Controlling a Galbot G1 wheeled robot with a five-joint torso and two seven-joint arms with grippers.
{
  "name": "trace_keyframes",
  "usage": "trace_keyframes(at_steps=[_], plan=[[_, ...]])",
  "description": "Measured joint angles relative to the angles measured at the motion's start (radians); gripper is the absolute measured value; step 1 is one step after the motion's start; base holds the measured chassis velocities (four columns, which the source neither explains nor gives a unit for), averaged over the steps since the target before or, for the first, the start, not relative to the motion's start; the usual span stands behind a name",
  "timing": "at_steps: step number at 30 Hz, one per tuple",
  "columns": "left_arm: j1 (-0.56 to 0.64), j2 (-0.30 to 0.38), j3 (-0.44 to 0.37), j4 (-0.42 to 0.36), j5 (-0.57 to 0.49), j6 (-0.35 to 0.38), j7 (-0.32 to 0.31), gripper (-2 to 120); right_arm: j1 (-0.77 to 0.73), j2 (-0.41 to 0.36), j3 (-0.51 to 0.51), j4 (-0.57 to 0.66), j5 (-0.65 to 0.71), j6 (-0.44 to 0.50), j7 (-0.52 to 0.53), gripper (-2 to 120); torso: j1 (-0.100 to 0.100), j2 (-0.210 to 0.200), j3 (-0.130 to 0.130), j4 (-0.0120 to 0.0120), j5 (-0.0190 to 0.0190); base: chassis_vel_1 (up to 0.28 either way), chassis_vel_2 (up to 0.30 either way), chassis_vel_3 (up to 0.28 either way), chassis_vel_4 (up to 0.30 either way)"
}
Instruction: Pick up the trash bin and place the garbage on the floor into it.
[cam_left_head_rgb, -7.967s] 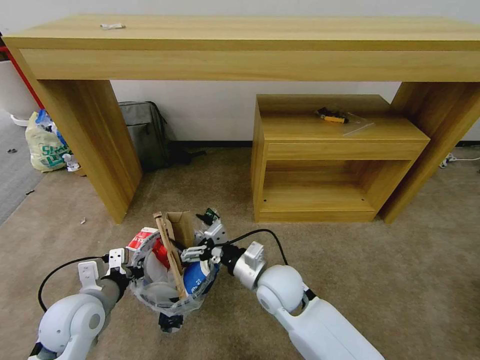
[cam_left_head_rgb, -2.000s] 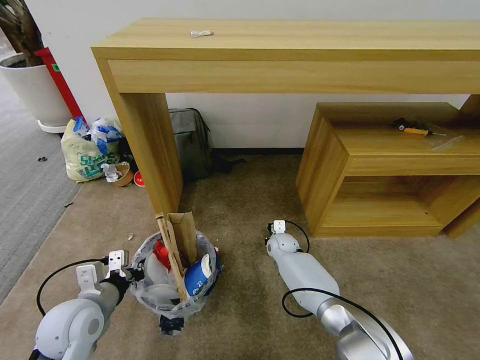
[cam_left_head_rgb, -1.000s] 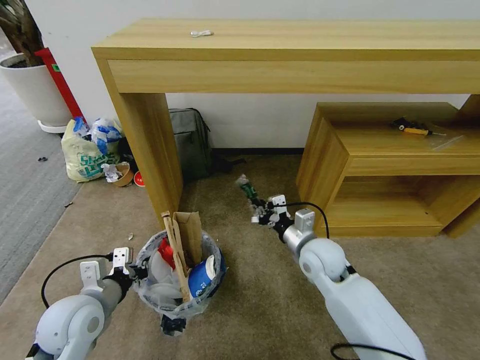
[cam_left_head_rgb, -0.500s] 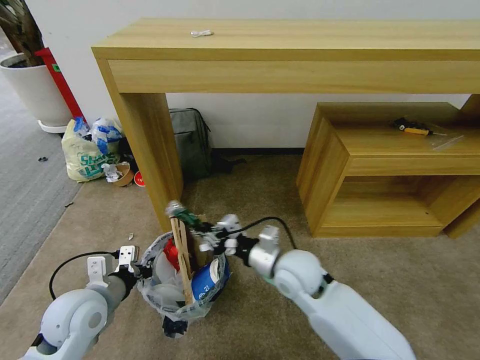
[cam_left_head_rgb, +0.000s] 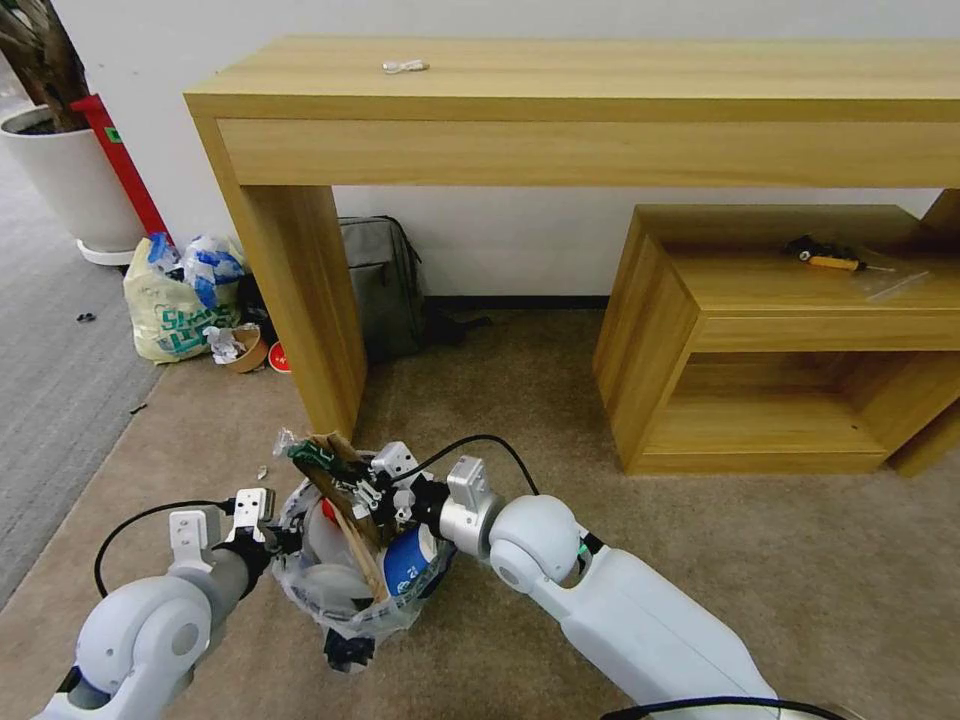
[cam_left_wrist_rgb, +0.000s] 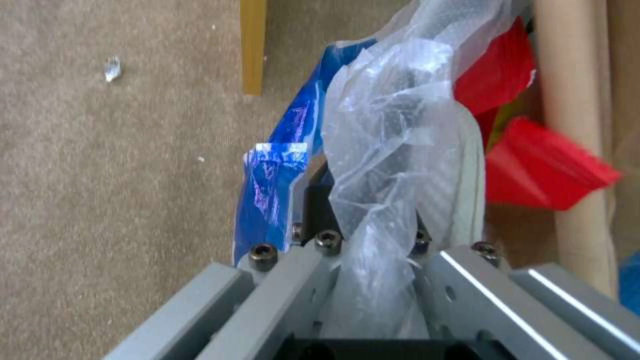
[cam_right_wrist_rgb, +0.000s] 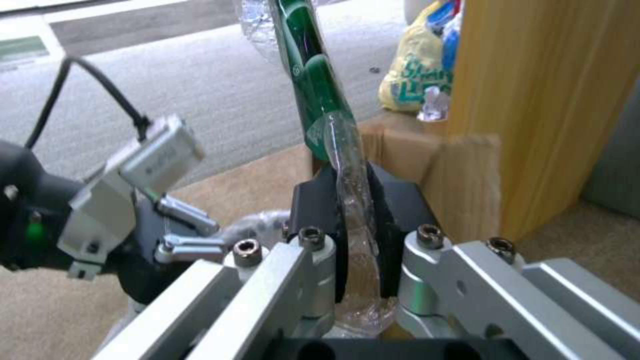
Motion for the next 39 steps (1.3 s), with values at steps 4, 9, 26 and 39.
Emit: trace_keyframes(at_steps=[4,9,26,39], plan=[[-0.007,-0.004,0.000,0.015,0.004,0.000,0.005,0,-0.020,-0.009,0.027,0.025,0.005,-0.001,0.009,7,0.000,0.000,0.000,0.0000,0.0001,0.000,0.000,0.000,0.000],[-0.018,-0.002,-0.005,0.029,0.001,0.000,0.006,0,-0.034,-0.029,0.046,0.054,0.013,-0.004,0.011,7,0.000,0.000,0.000,0.0001,0.0002,0.000,0.000,0.000,0.000],[-0.039,0.000,0.001,0.038,-0.012,0.000,-0.001,0,-0.027,-0.042,-0.027,-0.006,-0.010,-0.006,-0.011,7,0.000,0.000,0.000,0.0003,0.0001,0.000,0.000,0.000,0.000],[-0.038,0.001,-0.007,0.029,-0.018,0.000,-0.002,0,-0.018,-0.034,-0.045,-0.061,-0.043,-0.021,-0.007,7,0.000,0.000,0.000,0.0000,0.0001,0.000,0.000,0.000,0.000]])
